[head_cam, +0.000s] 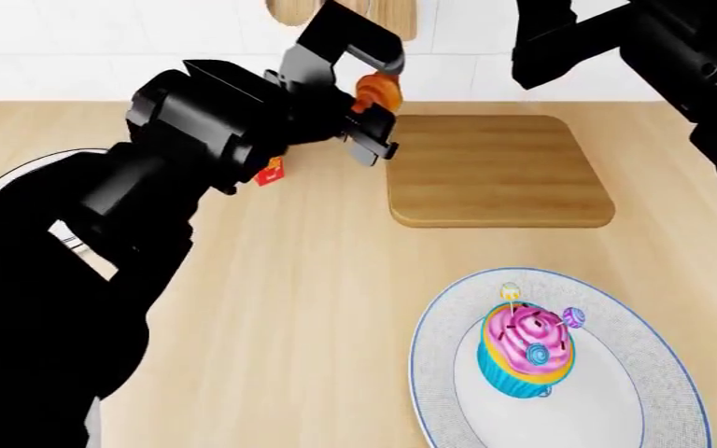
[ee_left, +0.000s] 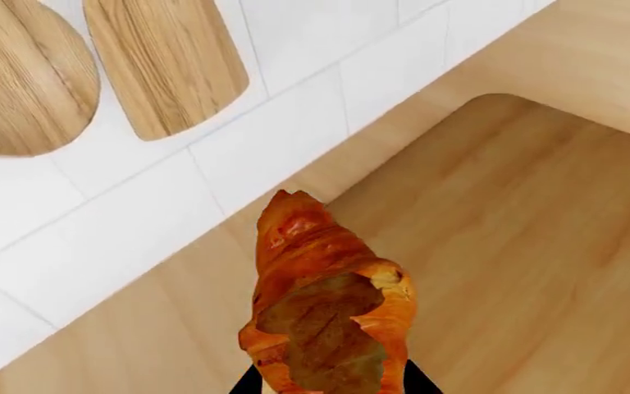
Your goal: From the different types of pastries on the counter, select a croissant and place it on the cutting board. Then retrieve a jar of jam from the cabinet and place it alongside the croissant on the cutting board.
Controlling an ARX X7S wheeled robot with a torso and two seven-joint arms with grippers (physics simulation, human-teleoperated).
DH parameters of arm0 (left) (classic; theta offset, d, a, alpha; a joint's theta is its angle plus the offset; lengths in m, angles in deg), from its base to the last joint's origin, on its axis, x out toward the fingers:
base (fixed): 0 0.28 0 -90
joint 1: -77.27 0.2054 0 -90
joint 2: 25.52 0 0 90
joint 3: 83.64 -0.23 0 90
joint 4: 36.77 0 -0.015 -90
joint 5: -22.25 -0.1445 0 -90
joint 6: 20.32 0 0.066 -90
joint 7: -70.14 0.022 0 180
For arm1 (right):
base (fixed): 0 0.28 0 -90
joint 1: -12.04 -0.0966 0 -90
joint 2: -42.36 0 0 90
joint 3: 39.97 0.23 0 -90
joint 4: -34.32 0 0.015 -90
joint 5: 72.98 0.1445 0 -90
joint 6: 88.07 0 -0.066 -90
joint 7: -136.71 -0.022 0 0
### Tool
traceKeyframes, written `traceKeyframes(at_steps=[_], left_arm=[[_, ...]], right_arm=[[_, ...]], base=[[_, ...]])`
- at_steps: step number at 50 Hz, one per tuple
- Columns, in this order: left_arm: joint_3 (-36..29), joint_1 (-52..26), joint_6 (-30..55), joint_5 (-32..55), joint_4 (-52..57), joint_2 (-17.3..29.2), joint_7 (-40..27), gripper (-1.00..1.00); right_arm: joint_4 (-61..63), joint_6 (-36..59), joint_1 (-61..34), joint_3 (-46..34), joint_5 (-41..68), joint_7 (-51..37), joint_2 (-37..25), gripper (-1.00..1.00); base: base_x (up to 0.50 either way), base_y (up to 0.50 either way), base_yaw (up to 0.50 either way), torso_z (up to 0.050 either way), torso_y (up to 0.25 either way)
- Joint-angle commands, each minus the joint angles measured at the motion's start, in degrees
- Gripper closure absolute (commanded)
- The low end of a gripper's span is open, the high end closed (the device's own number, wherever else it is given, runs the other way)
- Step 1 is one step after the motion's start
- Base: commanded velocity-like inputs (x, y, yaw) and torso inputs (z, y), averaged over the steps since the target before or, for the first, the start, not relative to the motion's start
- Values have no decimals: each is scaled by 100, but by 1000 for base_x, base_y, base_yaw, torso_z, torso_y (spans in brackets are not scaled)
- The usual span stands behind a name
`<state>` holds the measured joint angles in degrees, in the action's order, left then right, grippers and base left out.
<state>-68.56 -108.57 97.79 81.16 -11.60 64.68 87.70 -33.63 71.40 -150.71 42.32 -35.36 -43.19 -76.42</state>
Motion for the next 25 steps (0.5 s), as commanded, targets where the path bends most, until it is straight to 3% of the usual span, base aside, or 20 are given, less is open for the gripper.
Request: traceKeyframes(at_steps=[1, 18, 25], left_arm=[[-1259, -23, -678, 1565, -38, -20, -591, 100], [-1349, 171, -856, 1462, 434, -20, -711, 100], [-1346, 169, -784, 1336, 576, -20, -652, 100]], right_arm=[[-8, -49, 38, 40, 23, -15, -11, -100], [-34, -118, 79, 68, 54, -26, -19, -100], [-38, -139, 89, 73, 67, -34, -18, -100]], base=[[0, 0, 0, 0, 0], [0, 0, 0, 0, 0], [0, 0, 0, 0, -100]])
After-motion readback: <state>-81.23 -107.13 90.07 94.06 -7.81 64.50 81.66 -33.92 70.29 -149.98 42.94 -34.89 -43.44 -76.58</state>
